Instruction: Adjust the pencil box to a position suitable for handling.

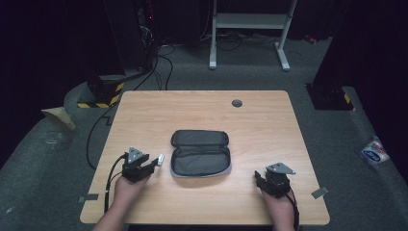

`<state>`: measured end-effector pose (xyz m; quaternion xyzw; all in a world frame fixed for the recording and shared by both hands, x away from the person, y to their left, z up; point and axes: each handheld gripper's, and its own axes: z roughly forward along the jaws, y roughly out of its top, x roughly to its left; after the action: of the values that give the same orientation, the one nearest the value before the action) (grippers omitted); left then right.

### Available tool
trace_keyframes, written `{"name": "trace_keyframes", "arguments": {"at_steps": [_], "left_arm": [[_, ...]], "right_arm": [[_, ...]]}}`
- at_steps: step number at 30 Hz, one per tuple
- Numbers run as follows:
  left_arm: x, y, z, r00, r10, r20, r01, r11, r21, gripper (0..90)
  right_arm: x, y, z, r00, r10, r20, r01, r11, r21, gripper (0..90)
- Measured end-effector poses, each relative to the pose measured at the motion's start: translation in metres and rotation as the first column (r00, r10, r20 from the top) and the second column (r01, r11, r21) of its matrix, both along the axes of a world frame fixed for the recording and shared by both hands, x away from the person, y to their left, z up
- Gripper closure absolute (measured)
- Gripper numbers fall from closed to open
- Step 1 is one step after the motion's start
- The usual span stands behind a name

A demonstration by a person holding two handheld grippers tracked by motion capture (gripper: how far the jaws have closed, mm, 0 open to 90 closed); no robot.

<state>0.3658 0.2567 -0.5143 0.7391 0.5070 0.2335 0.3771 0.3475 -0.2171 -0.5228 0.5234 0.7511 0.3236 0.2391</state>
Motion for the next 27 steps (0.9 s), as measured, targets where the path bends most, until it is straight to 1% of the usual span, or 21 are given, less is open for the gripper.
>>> {"name": "trace_keyframes", "arguments": {"at_steps": [1, 2, 5, 6, 8, 10, 11, 17, 19, 23, 27], "left_arm": [[0.0, 0.0, 0.0, 1.0, 0.0, 0.0, 0.0, 1.0, 0.0, 51.8], [0.002, -0.002, 0.0, 0.9999, 0.005, -0.009, -0.005, 1.0, -0.006, 51.2], [0.005, -0.008, 0.0, 0.9999, -0.001, -0.013, 0.001, 1.0, -0.001, 48.4], [0.005, -0.009, 0.001, 0.9999, -0.004, -0.015, 0.004, 1.0, 0.007, 47.5], [0.007, -0.012, -0.001, 0.9998, 0.0, -0.018, 0.0, 0.9999, 0.01, 46.0], [0.009, -0.014, -0.003, 0.9995, 0.004, -0.03, -0.004, 1.0, 0.008, 45.9], [0.01, -0.014, -0.004, 0.9994, 0.007, -0.034, -0.007, 0.9999, 0.014, 46.0], [0.012, -0.019, -0.006, 0.9993, -0.005, -0.038, 0.006, 0.9996, 0.026, 46.5], [0.013, -0.02, -0.007, 0.9991, -0.006, -0.041, 0.007, 0.9997, 0.024, 46.5], [0.014, -0.021, -0.009, 0.9989, -0.008, -0.047, 0.01, 0.9993, 0.037, 47.9], [0.016, -0.022, -0.01, 0.9985, -0.003, -0.055, 0.006, 0.999, 0.045, 54.1]], "right_arm": [[0.0, 0.0, 0.0, 1.0, 0.002, 0.005, -0.002, 1.0, -0.002, 45.9], [0.0, -0.001, 0.0, 1.0, 0.0, 0.003, 0.0, 1.0, -0.001, 45.3], [0.0, -0.001, 0.0, 1.0, -0.005, 0.002, 0.005, 1.0, -0.001, 44.8], [0.0, -0.001, 0.0, 1.0, -0.005, 0.001, 0.005, 1.0, -0.001, 44.7], [0.0, -0.001, 0.0, 1.0, -0.005, 0.001, 0.005, 1.0, -0.001, 44.3], [0.0, 0.0, 0.0, 1.0, -0.002, 0.001, 0.002, 1.0, -0.001, 44.2], [0.0, -0.001, 0.0, 1.0, 0.001, 0.004, -0.001, 1.0, -0.005, 44.2], [0.0, 0.0, 0.0, 1.0, -0.002, 0.001, 0.002, 1.0, -0.001, 44.2], [0.0, -0.001, 0.0, 1.0, 0.001, 0.003, -0.001, 1.0, -0.003, 44.2], [0.0, 0.0, 0.0, 1.0, 0.001, 0.005, -0.001, 1.0, -0.005, 44.1], [0.0, 0.0, 0.0, 1.0, -0.002, 0.003, 0.002, 1.0, -0.004, 44.1]]}}
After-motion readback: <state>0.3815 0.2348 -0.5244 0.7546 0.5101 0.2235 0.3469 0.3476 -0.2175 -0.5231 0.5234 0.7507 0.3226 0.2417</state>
